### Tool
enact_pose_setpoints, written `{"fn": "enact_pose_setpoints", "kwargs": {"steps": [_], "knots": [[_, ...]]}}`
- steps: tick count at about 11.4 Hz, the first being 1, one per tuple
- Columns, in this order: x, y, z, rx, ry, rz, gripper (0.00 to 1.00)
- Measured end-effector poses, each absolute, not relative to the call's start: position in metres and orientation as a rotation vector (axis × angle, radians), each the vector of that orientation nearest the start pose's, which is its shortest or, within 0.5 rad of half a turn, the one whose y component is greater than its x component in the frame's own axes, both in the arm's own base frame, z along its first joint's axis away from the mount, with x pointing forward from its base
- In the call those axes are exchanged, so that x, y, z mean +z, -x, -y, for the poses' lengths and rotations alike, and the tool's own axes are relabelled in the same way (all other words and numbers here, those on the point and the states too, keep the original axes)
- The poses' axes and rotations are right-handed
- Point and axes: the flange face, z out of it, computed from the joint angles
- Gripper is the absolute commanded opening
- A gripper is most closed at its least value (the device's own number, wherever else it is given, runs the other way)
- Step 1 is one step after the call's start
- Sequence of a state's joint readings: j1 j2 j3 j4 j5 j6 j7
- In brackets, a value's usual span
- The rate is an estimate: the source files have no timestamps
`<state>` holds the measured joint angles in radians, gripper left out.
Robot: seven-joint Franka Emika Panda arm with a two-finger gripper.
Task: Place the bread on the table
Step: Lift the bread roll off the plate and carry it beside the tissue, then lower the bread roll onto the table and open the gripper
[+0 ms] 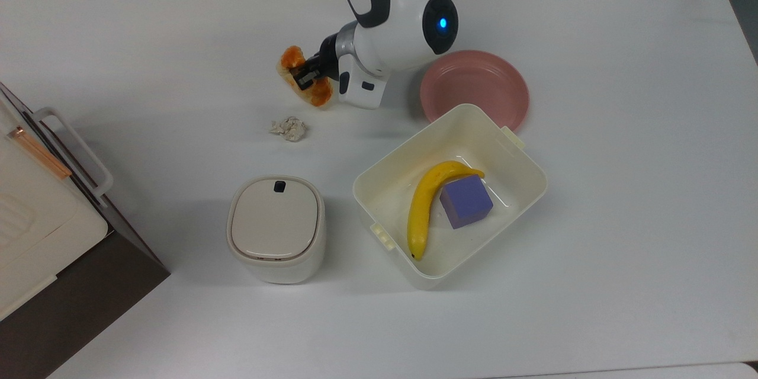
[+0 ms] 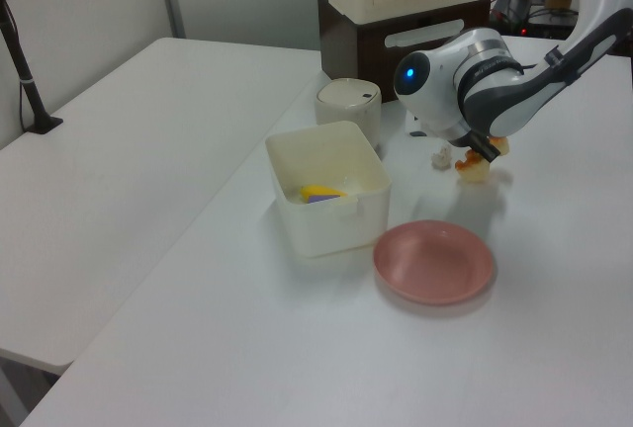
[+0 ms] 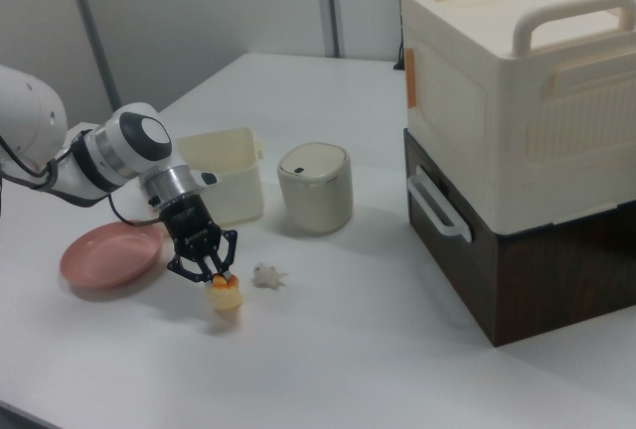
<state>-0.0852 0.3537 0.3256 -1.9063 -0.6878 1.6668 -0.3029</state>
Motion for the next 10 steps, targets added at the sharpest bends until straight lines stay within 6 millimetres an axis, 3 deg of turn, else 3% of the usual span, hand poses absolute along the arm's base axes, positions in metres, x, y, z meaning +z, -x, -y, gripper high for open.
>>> {"fn": "enact_pose_setpoints", "kwargs": {"steps": [2,4,5,7,8,10], "knots": [[0.301,-0.561,-0.079,-0.717,-2.313,-1.011,0.05],[0.303,-0.557,-0.105,-0.678,-2.307,-1.018,0.06],[0.304,-0.554,-0.116,-0.672,-2.3,-1.027,0.16],[0.304,-0.55,-0.128,-0.665,-2.291,-1.039,0.86],[0.304,-0.55,-0.127,-0.666,-2.292,-1.038,1.0],[0.304,-0.551,-0.121,-0.671,-2.3,-1.025,1.0]]}}
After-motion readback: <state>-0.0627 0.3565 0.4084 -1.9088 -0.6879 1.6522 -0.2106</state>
